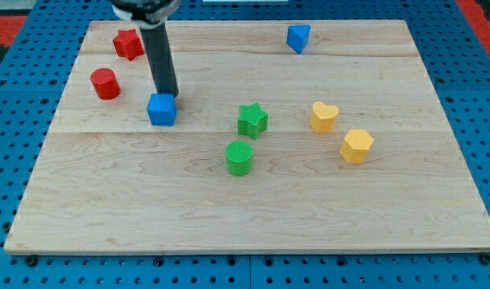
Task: Push the blue cube to the bottom of the red circle
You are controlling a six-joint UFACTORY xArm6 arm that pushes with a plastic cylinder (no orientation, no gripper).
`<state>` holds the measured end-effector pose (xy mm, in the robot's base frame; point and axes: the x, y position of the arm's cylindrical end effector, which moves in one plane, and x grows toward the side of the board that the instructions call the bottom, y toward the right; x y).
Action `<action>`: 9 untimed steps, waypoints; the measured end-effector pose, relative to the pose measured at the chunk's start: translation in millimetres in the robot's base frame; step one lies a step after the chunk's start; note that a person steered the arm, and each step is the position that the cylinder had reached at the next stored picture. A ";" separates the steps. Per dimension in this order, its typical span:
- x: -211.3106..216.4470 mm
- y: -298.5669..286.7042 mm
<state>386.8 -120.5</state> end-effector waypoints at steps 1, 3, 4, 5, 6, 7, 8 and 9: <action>15.4 -1.4; 18.9 63.5; 58.8 59.0; 58.1 7.1; 29.1 -1.4; 14.4 -11.4; 33.5 -52.5; 38.1 -50.2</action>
<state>425.0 -170.8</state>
